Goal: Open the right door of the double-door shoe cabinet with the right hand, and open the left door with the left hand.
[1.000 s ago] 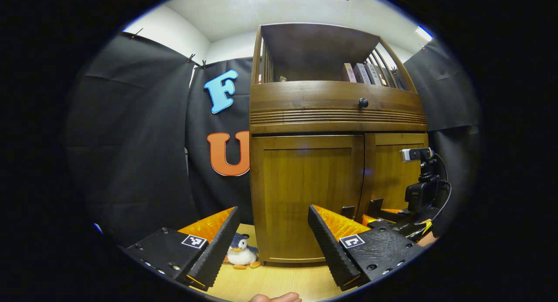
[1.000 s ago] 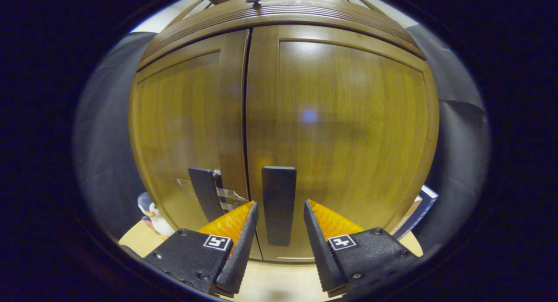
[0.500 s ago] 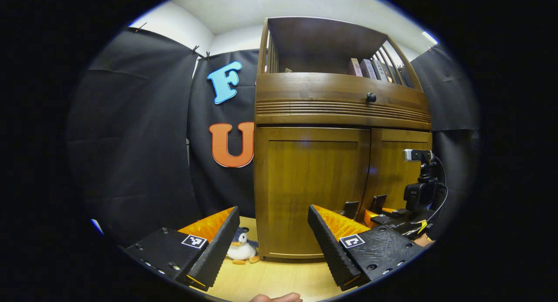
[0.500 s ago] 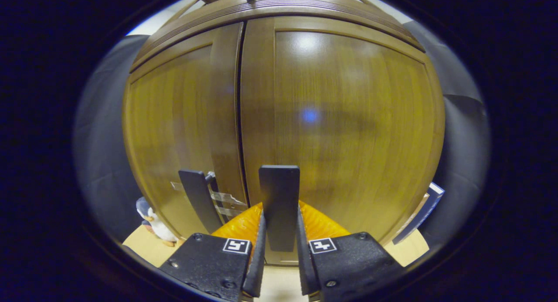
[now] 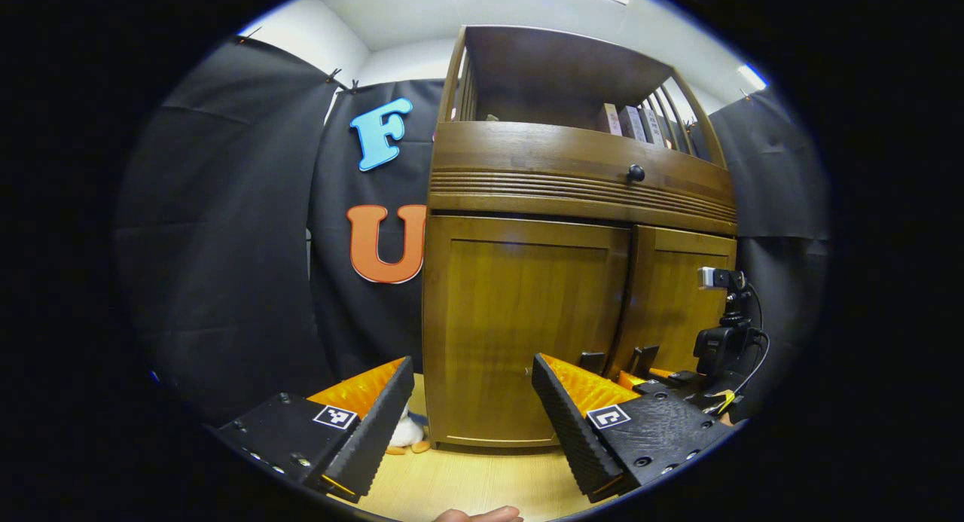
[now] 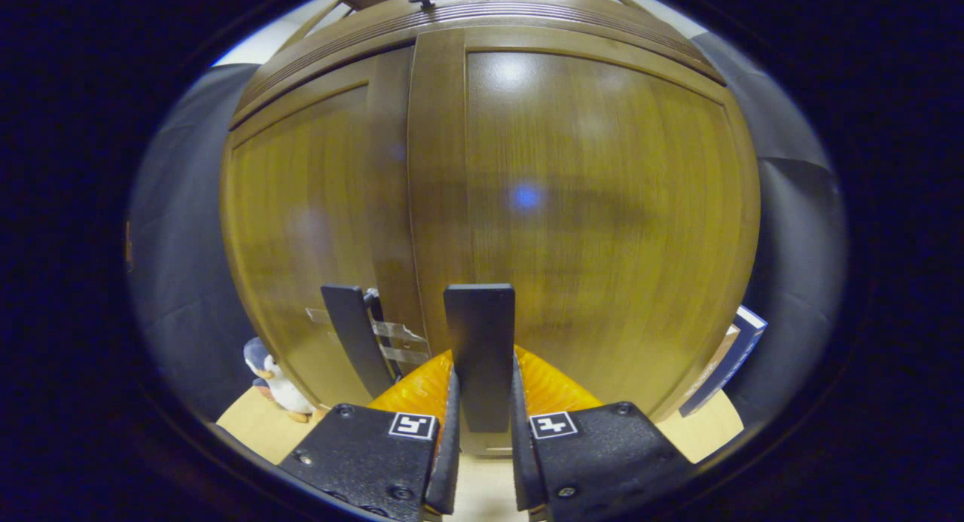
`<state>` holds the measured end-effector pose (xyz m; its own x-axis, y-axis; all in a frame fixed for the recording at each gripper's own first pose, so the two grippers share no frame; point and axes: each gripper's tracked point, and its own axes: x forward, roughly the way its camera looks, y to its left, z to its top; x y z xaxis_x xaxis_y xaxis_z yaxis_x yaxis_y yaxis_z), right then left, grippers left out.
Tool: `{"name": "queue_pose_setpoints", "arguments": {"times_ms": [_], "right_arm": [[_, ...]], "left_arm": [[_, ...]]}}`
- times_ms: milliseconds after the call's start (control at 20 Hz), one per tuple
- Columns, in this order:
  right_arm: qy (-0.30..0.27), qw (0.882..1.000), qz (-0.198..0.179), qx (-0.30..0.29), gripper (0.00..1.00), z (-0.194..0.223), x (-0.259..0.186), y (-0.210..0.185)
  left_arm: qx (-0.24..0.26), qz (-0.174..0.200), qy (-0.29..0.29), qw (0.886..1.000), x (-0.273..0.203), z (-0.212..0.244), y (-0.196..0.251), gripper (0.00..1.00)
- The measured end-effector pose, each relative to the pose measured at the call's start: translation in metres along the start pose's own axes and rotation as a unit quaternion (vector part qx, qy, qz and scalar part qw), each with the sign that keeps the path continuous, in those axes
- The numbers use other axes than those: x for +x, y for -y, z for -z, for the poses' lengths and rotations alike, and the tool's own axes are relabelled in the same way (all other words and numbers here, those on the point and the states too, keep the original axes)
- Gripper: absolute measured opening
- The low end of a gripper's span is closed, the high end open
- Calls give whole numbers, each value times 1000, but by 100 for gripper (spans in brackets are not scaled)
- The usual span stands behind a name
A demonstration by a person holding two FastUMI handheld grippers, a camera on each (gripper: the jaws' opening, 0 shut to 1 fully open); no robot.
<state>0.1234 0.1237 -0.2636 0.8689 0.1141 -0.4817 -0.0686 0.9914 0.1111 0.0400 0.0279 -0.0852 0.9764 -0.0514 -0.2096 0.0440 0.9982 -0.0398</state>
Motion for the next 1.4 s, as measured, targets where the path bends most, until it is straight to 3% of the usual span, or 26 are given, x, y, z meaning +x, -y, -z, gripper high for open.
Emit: {"name": "queue_pose_setpoints", "arguments": {"times_ms": [650, 1400], "right_arm": [[0, 999, -40, -4, 31, 20, -71, 18], [1, 1000, -31, 5, 29, 37, -147, 67]], "left_arm": [[23, 31, -1, 999, -1, 4, 39, 95], [37, 55, -8, 998, -10, 11, 92, 95]]}}
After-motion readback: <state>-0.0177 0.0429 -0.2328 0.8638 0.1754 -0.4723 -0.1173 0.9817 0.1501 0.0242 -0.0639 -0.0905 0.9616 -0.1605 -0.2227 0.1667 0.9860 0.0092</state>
